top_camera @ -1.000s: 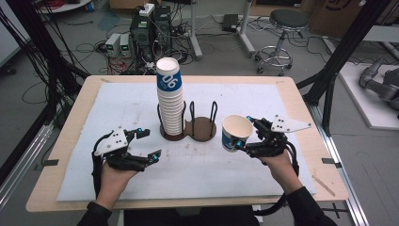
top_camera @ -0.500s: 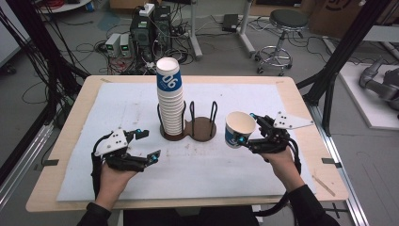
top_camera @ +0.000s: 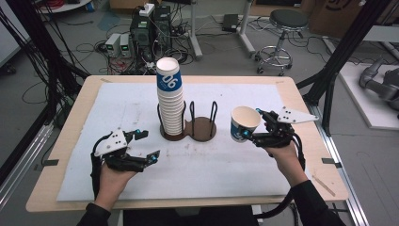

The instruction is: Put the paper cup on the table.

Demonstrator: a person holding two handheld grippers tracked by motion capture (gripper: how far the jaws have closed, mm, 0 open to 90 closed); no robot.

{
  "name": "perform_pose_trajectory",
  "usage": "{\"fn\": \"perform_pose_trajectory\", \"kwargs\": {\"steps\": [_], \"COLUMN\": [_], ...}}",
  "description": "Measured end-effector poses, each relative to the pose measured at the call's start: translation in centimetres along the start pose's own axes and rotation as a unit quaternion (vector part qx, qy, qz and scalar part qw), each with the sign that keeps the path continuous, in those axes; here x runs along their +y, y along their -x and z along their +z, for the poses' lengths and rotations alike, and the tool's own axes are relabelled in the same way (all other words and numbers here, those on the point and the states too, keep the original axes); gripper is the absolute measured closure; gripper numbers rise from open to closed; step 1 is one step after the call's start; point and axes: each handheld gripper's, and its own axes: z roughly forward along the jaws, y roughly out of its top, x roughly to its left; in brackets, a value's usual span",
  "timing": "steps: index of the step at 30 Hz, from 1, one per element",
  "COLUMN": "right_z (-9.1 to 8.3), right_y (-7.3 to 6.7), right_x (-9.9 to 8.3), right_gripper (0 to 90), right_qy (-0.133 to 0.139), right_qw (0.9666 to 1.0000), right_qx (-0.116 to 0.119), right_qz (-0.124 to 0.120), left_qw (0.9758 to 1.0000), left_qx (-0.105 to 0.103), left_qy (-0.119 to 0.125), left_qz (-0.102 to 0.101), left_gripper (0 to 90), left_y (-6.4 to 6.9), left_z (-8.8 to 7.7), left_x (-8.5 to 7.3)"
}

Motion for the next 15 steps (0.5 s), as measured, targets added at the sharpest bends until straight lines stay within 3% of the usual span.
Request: {"fn": "perform_pose_trajectory", "kwargs": {"steps": [15], "right_z": [-1.0], "right_y": [2.4], "right_x": [0.0], "right_gripper": [22.7], "right_qy": [-0.003], "right_qw": [0.9989], "right_qx": [-0.046], "right_qz": [0.009], "left_qw": [1.0000], "left_qx": [0.000], "left_qy": [-0.003], "left_qz": [0.001], "left_gripper": [17.4], "left_y": [0.1], "left_z": [0.2], "left_x": [-0.1]}}
